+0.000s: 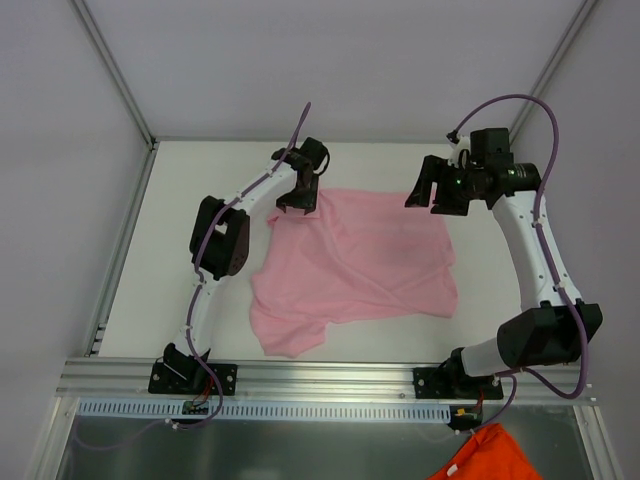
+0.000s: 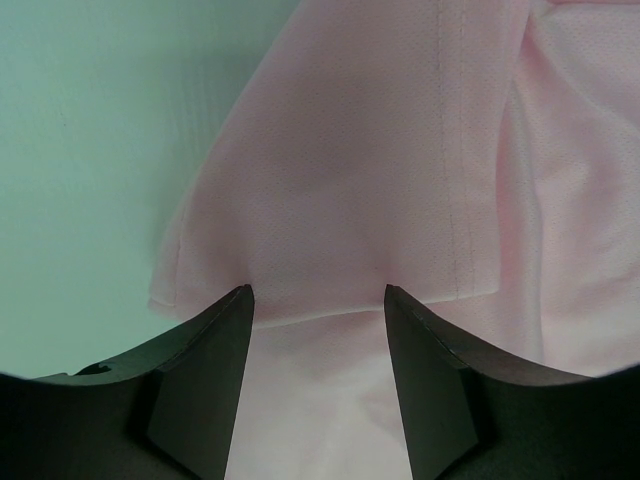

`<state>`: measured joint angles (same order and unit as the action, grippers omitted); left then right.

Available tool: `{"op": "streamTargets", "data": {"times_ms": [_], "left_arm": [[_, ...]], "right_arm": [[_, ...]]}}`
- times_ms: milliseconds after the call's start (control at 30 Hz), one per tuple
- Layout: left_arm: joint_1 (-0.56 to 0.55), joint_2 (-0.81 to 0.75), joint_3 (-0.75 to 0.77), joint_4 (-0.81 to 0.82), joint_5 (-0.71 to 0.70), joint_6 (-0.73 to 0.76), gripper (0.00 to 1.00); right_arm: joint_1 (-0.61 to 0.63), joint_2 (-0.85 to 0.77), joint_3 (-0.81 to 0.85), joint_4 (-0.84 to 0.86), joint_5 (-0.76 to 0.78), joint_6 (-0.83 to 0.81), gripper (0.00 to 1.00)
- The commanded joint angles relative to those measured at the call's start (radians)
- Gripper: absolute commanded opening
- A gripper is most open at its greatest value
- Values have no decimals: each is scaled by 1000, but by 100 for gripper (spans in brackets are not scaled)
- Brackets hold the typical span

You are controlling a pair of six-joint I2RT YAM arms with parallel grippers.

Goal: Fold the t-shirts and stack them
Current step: Flatten out the tshirt

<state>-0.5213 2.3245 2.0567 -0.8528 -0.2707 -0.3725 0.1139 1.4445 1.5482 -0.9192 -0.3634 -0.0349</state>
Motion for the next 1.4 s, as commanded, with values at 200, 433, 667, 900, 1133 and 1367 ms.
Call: {"op": "streamTargets", "data": {"times_ms": [200,433,667,900,1133,1367], "left_arm": [[10,36,13,-60,-42,-2,33],[10,44,5,-77,-64,-6,17],[10,13,-6,-66,-91,-11,0],[12,-43,-10,-35,-110,-20,0],[12,-108,2,15,-107,-32,0],[17,-100,71,6,-160,-40,0]], "right_arm": [[6,-53,27,-26,18,-20,76],[6,-59,21,-27,26,-25,76],[6,-65,-10,-18,21,-23,76],[7,-76,-49,-7,9,-25,76],[20,-93,-85,-6,11,-34,76],[36,-121,-132,-10,23,-42,75]]}}
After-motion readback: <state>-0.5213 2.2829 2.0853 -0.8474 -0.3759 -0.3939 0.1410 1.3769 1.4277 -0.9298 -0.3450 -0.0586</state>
